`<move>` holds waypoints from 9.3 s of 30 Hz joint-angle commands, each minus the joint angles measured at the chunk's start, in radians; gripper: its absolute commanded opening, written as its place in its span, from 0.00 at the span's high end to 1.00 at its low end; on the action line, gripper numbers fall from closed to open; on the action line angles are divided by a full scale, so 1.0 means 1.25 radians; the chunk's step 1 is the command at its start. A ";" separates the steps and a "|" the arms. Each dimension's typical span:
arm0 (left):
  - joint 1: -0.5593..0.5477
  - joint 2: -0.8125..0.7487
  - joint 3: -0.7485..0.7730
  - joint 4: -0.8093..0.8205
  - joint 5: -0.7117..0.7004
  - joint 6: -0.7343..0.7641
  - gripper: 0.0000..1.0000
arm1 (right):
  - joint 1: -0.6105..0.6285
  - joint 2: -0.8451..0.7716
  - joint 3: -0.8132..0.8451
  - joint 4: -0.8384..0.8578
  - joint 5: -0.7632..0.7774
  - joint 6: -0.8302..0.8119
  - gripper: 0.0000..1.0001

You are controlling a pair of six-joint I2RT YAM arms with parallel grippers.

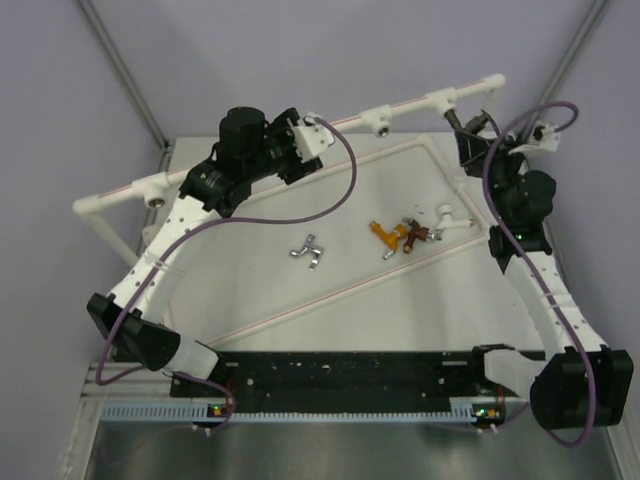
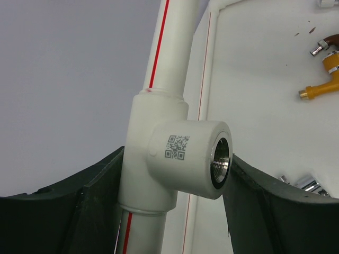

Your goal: Install the water faucets

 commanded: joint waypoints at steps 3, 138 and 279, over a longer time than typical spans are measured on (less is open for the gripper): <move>-0.017 -0.016 -0.010 0.012 0.046 -0.022 0.30 | 0.020 -0.051 -0.131 0.167 0.203 0.887 1.00; -0.017 0.018 0.019 0.026 0.042 -0.009 0.30 | 0.056 -0.138 0.001 -0.186 -0.054 -1.532 0.05; -0.016 0.067 0.024 0.134 0.049 -0.026 0.41 | -0.045 -0.392 -0.057 0.000 0.191 -0.663 0.01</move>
